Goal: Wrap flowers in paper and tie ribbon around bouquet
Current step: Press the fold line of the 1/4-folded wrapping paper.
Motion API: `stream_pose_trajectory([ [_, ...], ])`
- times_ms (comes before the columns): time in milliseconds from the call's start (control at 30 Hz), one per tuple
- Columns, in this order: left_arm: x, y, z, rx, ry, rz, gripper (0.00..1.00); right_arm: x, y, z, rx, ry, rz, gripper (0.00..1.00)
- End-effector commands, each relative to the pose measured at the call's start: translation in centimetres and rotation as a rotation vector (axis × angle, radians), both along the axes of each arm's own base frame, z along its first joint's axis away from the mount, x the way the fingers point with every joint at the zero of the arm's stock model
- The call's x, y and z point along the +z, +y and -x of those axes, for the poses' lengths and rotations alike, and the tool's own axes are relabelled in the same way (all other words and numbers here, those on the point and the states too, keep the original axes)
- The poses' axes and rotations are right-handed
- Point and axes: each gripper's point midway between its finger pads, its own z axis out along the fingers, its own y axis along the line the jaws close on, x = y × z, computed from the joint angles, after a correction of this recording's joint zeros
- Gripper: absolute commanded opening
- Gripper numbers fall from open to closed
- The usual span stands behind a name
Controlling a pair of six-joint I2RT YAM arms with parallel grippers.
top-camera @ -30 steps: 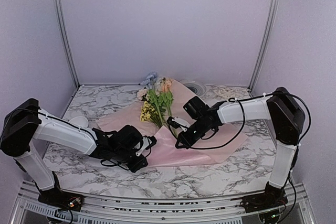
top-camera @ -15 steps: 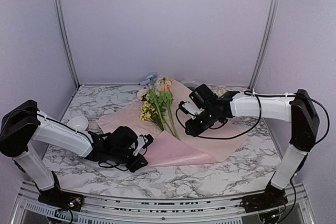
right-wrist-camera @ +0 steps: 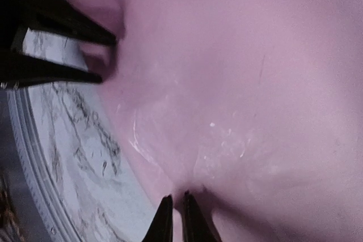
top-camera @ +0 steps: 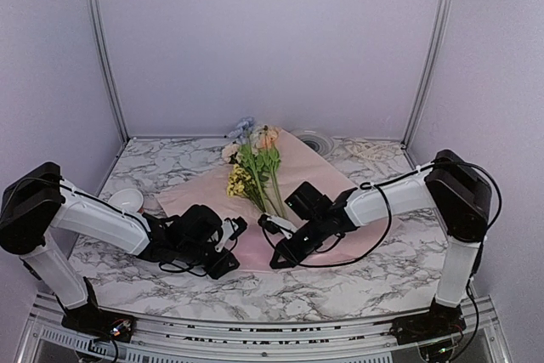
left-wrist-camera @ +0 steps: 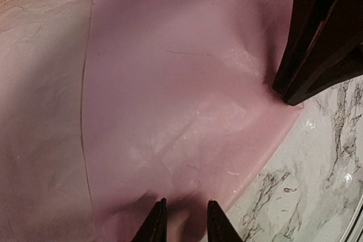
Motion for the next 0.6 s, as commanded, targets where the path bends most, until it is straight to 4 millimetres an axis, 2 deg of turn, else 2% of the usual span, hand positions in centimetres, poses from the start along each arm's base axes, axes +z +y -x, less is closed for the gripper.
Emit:
stream_pose_trajectory([
  [0, -2.3, 3.0, 2.5, 0.026, 0.119, -0.101, 0.25, -1.9, -1.4, 0.6, -0.037, 0.073, 0.017, 0.08],
  [133, -1.5, 4.3, 2.5, 0.093, 0.128, -0.113, 0.28, -3.5, -4.2, 0.8, -0.090, 0.081, 0.100, 0.07],
  [233, -1.3, 6.2, 2.4, 0.176, 0.137, -0.142, 0.29, -4.1, -5.4, 1.1, -0.102, 0.093, 0.131, 0.06],
  [433, -2.5, 10.9, 3.2, 0.374, 0.200, -0.198, 0.28, -3.0, -5.2, 1.1, -0.090, 0.075, 0.112, 0.06],
  [567, -1.5, 12.8, 2.8, 0.484, 0.160, -0.178, 0.28, -2.6, -5.0, 1.3, -0.083, 0.066, 0.100, 0.06],
])
